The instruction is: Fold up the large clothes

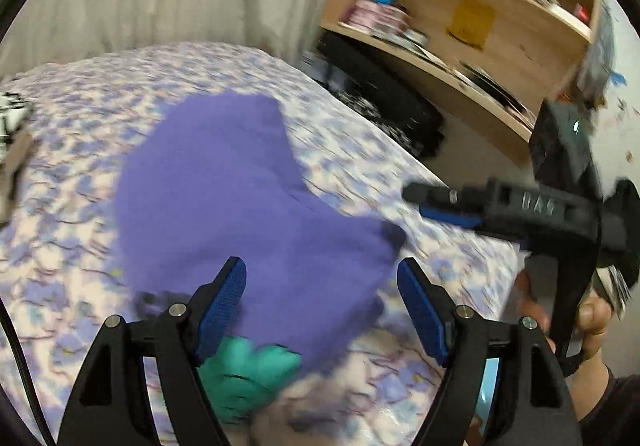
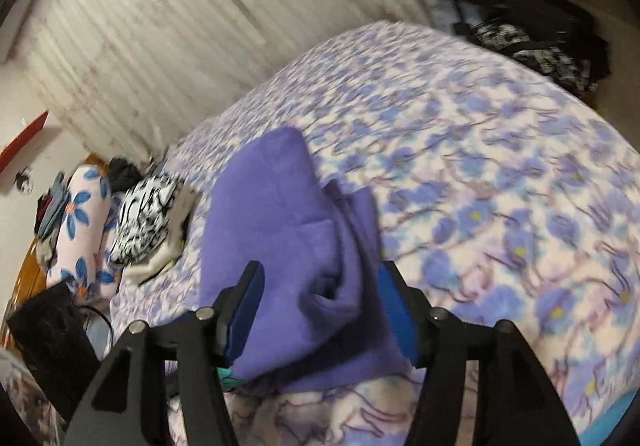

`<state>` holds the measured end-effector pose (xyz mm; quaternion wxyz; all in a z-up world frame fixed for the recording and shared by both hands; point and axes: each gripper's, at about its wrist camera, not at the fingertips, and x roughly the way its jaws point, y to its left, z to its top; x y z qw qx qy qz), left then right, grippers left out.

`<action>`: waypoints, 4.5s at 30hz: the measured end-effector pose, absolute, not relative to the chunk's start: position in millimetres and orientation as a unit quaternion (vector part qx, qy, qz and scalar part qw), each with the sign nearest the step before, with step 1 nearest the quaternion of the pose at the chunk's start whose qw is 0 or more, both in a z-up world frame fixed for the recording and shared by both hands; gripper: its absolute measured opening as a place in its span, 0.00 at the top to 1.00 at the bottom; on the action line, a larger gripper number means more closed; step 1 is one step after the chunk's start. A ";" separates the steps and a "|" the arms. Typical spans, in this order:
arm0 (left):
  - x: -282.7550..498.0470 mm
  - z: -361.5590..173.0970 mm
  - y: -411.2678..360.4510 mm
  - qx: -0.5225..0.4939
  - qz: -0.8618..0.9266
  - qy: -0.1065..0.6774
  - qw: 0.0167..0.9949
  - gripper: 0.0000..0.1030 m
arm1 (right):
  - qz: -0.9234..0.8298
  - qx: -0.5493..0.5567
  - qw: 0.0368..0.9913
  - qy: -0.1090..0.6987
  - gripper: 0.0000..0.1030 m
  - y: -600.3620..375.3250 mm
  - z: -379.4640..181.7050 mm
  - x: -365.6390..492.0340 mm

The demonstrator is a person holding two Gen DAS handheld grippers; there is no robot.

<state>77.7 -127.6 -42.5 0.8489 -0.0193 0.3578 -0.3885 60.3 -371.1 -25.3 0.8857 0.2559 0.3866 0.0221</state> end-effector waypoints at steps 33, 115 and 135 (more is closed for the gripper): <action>199.2 -99.7 -180.9 0.109 -0.227 0.383 0.889 0.21 | -0.021 0.190 0.861 0.472 0.76 -343.7 -129.6 99.8; 140.6 -51.9 -89.0 -0.020 -0.273 0.440 0.855 0.01 | 0.056 0.135 0.874 0.463 0.00 -348.5 -45.2 100.6; 198.7 -162.2 -85.3 -0.160 -0.324 0.564 0.742 0.00 | 0.172 0.240 0.791 0.537 0.00 -374.9 -154.3 166.5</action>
